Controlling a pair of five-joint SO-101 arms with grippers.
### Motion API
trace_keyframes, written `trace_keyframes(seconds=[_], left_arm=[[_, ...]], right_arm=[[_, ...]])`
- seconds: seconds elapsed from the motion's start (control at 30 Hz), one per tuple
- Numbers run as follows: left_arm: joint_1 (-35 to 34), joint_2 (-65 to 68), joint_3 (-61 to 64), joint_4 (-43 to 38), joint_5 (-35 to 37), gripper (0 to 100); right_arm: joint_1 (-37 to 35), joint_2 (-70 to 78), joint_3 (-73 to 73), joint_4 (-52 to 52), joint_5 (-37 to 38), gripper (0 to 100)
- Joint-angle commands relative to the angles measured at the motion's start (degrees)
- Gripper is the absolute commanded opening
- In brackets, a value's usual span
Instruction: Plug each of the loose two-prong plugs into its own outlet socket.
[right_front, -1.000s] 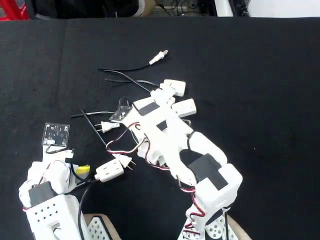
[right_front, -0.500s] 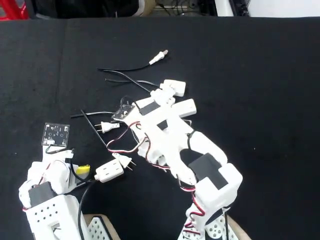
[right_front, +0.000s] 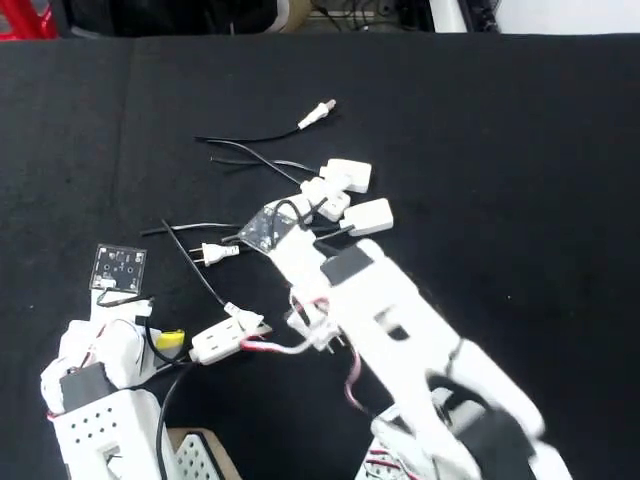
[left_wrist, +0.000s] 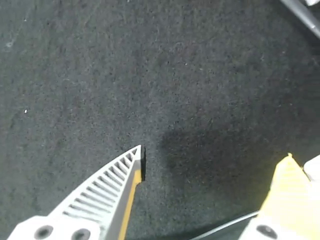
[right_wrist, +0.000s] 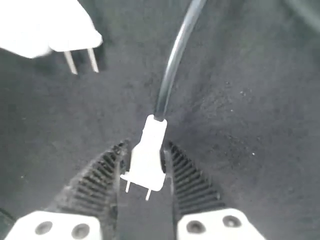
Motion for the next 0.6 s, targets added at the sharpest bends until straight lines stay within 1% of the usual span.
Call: trace_keyframes(seconds=[0.0, 0.17, 0.37, 0.57], left_arm=[[0.75, -0.18, -0.22, -1.05, -0.44, 40], [0.66, -0.18, -0.22, -1.05, -0.44, 40], [0.66, -0.18, -0.13, -1.05, -0.44, 40], [0.66, -0.18, -0.13, -1.05, -0.44, 40]], right_arm=[[-2.11, -11.30, 0.40, -0.09, -2.64, 1.1], [-7.03, -18.59, 0.31, -0.26, -6.42, 1.1], [-12.13, -23.69, 0.48, -6.42, -13.54, 1.1], [-15.91, -25.27, 2.15, -10.73, -18.02, 1.1]])
